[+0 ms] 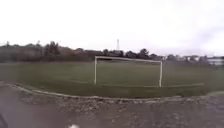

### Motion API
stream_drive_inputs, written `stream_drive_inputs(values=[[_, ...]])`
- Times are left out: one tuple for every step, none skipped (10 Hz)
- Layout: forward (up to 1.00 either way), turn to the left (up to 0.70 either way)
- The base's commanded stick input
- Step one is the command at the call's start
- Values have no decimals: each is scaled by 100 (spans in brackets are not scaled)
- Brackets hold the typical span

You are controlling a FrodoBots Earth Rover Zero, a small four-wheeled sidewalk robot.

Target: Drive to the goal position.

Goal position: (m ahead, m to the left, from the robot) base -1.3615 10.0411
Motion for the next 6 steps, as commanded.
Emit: stream_drive_inputs(values=[[0,57],[0,70],[0,70],[0,70],[0,70],[0,70]])
